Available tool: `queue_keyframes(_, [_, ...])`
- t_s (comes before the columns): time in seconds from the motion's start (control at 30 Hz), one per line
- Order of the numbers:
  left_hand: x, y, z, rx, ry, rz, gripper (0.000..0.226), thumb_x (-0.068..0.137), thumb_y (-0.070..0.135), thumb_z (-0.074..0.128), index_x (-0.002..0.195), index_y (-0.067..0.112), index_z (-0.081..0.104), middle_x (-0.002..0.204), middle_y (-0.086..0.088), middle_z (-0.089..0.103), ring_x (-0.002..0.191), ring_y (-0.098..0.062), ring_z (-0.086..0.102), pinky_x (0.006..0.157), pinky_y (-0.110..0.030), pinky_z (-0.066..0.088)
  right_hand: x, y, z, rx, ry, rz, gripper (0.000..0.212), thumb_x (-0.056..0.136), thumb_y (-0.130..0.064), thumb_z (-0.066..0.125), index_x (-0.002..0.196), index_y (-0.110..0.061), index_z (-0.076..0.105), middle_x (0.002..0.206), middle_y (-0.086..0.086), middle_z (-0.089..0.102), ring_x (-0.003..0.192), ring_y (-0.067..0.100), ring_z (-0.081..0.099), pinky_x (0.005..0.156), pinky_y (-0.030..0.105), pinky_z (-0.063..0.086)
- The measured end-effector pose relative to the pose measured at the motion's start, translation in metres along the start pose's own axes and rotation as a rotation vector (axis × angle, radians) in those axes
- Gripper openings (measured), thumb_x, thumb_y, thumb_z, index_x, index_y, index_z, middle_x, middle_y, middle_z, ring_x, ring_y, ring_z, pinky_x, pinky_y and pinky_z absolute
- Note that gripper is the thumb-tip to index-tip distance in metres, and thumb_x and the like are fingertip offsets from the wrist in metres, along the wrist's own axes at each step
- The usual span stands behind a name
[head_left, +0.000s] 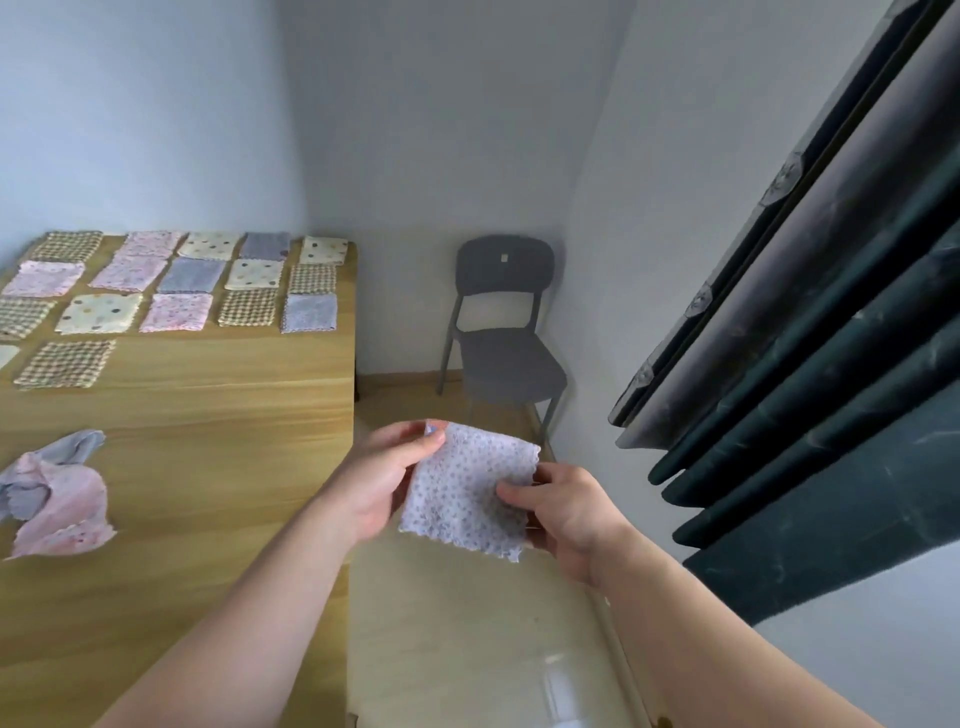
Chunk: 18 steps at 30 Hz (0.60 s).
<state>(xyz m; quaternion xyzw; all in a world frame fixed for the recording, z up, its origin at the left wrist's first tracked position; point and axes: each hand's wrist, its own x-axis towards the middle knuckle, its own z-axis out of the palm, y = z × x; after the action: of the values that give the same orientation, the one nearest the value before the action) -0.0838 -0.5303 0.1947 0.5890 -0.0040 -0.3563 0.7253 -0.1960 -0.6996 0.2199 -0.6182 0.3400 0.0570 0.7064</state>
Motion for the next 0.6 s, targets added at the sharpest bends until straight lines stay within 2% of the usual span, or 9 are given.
queue_keyframes(0.1, [0.032,0.01,0.024,0.019,-0.101,-0.098,0.026,0.098,0.012,0.06,0.122,0.008,0.069,0.117,-0.012,0.074,0.111,-0.028,0.07,0.098,-0.045,0.053,0.039,-0.026,-0.026,-0.026,0.052,-0.023,0.009,0.091,0.0,0.07,0.098,-0.005,0.073,0.101,0.011,0.077,0.09,0.028,0.075,0.077,0.041,0.062])
queue_keyframes(0.17, [0.055,0.018,0.031,0.057,-0.038,-0.111,0.027,0.096,0.001,0.056,0.12,0.006,0.068,0.115,-0.014,0.075,0.109,-0.029,0.071,0.092,-0.042,0.055,0.07,-0.041,-0.033,-0.023,0.055,-0.007,0.008,0.091,0.0,0.07,0.097,-0.004,0.072,0.102,0.013,0.077,0.094,0.031,0.074,0.086,0.048,0.061])
queue_keyframes(0.2, [0.065,0.021,0.031,0.084,0.016,-0.115,0.029,0.095,-0.005,0.054,0.118,0.006,0.068,0.113,-0.014,0.075,0.107,-0.03,0.072,0.09,-0.041,0.055,0.084,-0.047,-0.032,-0.022,0.042,0.006,0.008,0.091,0.0,0.07,0.098,-0.003,0.072,0.102,0.013,0.077,0.093,0.031,0.074,0.086,0.049,0.061])
queue_keyframes(0.27, [0.083,0.028,0.026,0.103,0.162,-0.132,0.031,0.092,-0.011,0.054,0.115,0.007,0.065,0.109,-0.016,0.075,0.105,-0.031,0.072,0.092,-0.043,0.056,0.111,-0.057,-0.027,-0.031,0.001,0.033,0.009,0.091,0.0,0.07,0.1,-0.002,0.071,0.1,0.012,0.077,0.088,0.028,0.075,0.076,0.042,0.063])
queue_keyframes(0.33, [0.109,0.031,0.011,0.102,0.336,-0.14,0.038,0.085,-0.008,0.066,0.118,0.012,0.059,0.108,-0.014,0.073,0.102,-0.03,0.072,0.095,-0.045,0.056,0.144,-0.07,-0.017,-0.041,-0.078,0.06,0.011,0.092,0.0,0.069,0.102,-0.001,0.069,0.099,0.012,0.077,0.085,0.025,0.076,0.068,0.036,0.061])
queue_keyframes(0.37, [0.122,0.035,0.001,0.124,0.42,-0.133,0.043,0.08,-0.003,0.074,0.117,0.013,0.059,0.108,-0.013,0.072,0.1,-0.028,0.072,0.092,-0.043,0.057,0.167,-0.08,-0.008,-0.054,-0.123,0.076,0.011,0.093,0.0,0.068,0.103,-0.001,0.069,0.1,0.012,0.077,0.084,0.024,0.076,0.067,0.035,0.061])
queue_keyframes(0.43, [0.14,0.046,-0.015,0.227,0.547,-0.104,0.041,0.072,0.008,0.083,0.106,0.016,0.061,0.103,-0.006,0.07,0.09,-0.022,0.067,0.076,-0.033,0.051,0.202,-0.095,0.009,-0.084,-0.186,0.102,0.01,0.094,0.0,0.065,0.104,-0.001,0.068,0.099,0.013,0.076,0.081,0.023,0.076,0.066,0.035,0.061])
queue_keyframes(0.53, [0.16,0.062,-0.041,0.338,0.673,-0.006,0.02,0.082,0.004,0.076,0.085,0.016,0.059,0.086,0.0,0.063,0.078,-0.018,0.056,0.065,-0.028,0.041,0.248,-0.12,0.041,-0.16,-0.327,0.127,0.014,0.095,0.0,0.061,0.107,-0.001,0.068,0.093,0.011,0.076,0.08,0.025,0.074,0.074,0.041,0.063])
queue_keyframes(0.6, [0.172,0.075,-0.058,0.317,0.752,0.057,0.02,0.083,-0.004,0.071,0.075,0.012,0.063,0.072,0.005,0.064,0.075,-0.016,0.056,0.062,-0.022,0.042,0.278,-0.141,0.062,-0.243,-0.428,0.161,0.017,0.094,0.0,0.06,0.109,0.001,0.068,0.087,0.011,0.072,0.075,0.025,0.068,0.08,0.042,0.063])
